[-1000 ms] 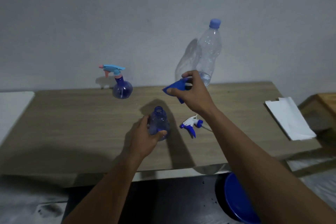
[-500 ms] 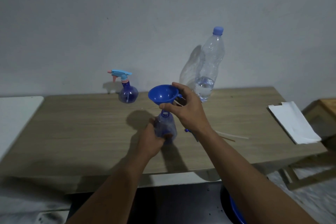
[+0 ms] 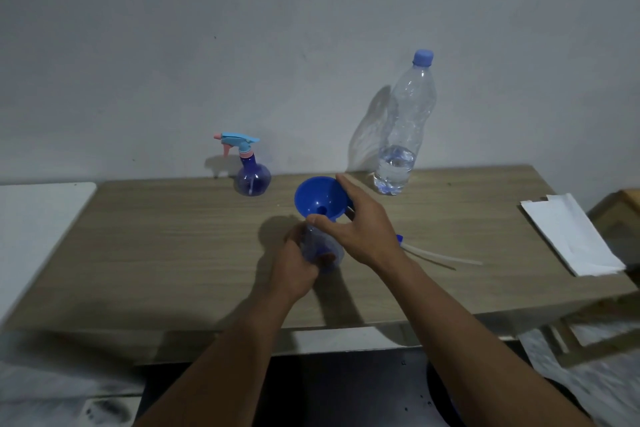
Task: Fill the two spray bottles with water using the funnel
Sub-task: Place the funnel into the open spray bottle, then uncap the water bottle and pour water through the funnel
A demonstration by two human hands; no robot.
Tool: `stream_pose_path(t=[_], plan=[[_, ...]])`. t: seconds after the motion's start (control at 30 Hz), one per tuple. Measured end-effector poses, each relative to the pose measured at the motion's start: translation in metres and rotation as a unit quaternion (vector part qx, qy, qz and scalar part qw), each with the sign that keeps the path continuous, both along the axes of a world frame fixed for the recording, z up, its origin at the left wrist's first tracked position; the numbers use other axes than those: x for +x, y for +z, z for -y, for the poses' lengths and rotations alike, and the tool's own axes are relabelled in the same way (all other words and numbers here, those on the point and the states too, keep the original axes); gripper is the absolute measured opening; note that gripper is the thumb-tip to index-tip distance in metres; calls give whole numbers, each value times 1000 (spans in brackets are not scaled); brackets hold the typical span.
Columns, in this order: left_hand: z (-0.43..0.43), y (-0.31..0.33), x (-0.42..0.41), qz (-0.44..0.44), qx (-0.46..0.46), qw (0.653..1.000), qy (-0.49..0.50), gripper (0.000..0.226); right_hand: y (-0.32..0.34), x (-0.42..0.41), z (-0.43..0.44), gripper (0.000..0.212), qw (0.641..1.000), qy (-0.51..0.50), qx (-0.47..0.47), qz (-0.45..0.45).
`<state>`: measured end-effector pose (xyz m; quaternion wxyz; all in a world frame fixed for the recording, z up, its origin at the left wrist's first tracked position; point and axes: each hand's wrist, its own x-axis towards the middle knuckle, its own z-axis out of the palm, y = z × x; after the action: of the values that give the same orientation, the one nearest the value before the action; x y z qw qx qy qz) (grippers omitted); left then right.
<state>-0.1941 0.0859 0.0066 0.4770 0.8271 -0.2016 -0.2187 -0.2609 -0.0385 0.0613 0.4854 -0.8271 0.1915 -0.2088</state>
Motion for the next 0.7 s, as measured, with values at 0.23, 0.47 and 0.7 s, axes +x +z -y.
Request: stream_pose_path(t=[0.23,0.47,0.7], plan=[[-6,-4,-8,57,66,995,43,62,7,-7,5,107,998,-2,-43,-34],[-11,-10,-46,104,36,988,109,44,36,-27,29,76,996,-44,-81,-16],[77,-2,-74,58,20,998,16,19,77,-22,102,63,979,-97,-178,-28]])
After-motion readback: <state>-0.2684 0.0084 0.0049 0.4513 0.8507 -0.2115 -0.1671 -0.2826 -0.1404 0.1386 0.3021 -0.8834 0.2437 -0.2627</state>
